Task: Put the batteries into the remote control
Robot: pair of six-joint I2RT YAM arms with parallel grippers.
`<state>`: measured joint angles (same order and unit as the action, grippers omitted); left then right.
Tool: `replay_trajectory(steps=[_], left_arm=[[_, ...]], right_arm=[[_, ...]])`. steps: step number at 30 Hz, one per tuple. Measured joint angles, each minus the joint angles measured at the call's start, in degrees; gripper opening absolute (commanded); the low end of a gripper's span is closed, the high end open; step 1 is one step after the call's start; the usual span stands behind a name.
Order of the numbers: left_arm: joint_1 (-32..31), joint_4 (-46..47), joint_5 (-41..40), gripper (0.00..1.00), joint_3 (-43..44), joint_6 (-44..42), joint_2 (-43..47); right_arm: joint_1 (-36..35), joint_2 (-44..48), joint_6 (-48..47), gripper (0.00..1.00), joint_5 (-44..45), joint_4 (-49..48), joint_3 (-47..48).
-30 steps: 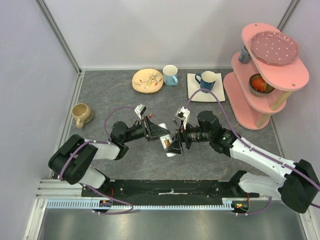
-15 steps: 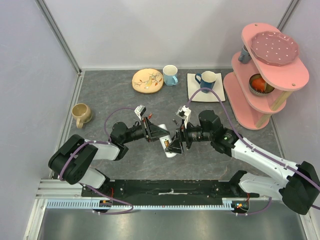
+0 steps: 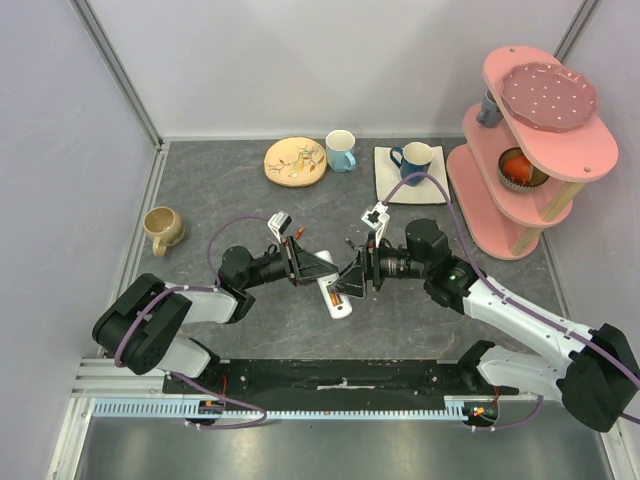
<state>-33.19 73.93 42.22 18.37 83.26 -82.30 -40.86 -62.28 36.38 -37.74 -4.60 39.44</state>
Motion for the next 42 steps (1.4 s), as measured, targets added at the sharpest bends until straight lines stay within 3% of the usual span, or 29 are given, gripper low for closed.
replay_trajectory(steps=[11, 42], left_arm=[[0.0, -0.04, 0.0, 0.02, -0.02, -0.31, 0.72], [0.0, -0.15, 0.0, 0.02, 0.0, -0.85, 1.46]], right_arm=[[1.16, -0.09, 4.74, 0.77, -2.78, -5.25, -3.32], [1.36, -3.48, 5.18, 0.66, -5.05, -6.38, -3.43]])
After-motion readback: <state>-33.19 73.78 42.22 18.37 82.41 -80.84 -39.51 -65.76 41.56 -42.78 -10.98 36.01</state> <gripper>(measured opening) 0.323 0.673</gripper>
